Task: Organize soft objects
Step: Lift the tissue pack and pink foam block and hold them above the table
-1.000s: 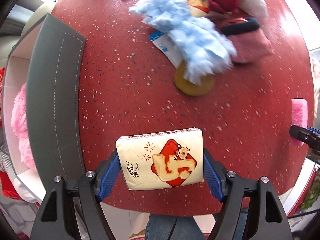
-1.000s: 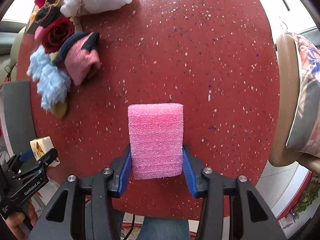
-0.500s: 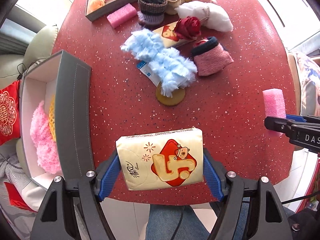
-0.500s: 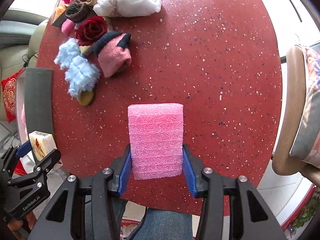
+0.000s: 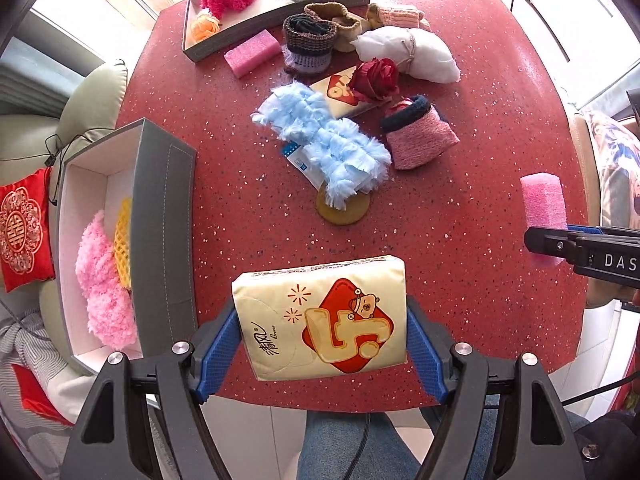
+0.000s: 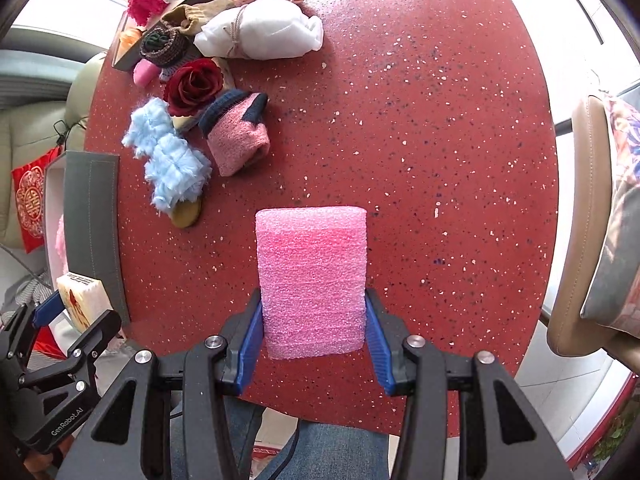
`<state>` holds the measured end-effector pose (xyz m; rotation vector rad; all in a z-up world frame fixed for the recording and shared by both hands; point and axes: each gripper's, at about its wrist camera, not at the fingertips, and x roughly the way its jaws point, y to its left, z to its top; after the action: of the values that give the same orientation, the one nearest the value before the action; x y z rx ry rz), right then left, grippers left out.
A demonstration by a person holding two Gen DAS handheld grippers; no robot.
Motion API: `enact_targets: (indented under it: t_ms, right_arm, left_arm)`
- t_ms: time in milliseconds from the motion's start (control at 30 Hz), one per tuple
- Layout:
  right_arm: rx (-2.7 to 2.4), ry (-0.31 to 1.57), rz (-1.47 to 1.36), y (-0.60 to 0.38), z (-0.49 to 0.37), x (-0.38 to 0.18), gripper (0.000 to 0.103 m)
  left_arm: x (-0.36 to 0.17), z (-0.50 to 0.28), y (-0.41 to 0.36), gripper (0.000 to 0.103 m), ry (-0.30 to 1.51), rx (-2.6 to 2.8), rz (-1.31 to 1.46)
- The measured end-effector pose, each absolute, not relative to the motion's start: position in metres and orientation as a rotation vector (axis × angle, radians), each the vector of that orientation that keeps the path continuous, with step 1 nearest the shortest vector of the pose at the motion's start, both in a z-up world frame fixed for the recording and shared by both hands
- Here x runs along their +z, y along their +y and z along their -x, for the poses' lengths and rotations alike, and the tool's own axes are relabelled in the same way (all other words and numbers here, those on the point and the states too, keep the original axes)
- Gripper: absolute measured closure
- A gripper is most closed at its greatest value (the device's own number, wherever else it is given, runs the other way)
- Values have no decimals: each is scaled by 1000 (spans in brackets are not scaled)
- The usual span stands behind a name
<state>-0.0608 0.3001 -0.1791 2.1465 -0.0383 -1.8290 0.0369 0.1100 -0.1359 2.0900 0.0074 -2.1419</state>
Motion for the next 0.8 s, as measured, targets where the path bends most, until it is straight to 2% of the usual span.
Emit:
enact_targets:
  t_ms: [800]
  right_arm:
    - [-1811, 4, -2154, 294, 43, -185, 53]
  left_arm:
    - [-139, -49, 108, 26, 38, -2136, -2088]
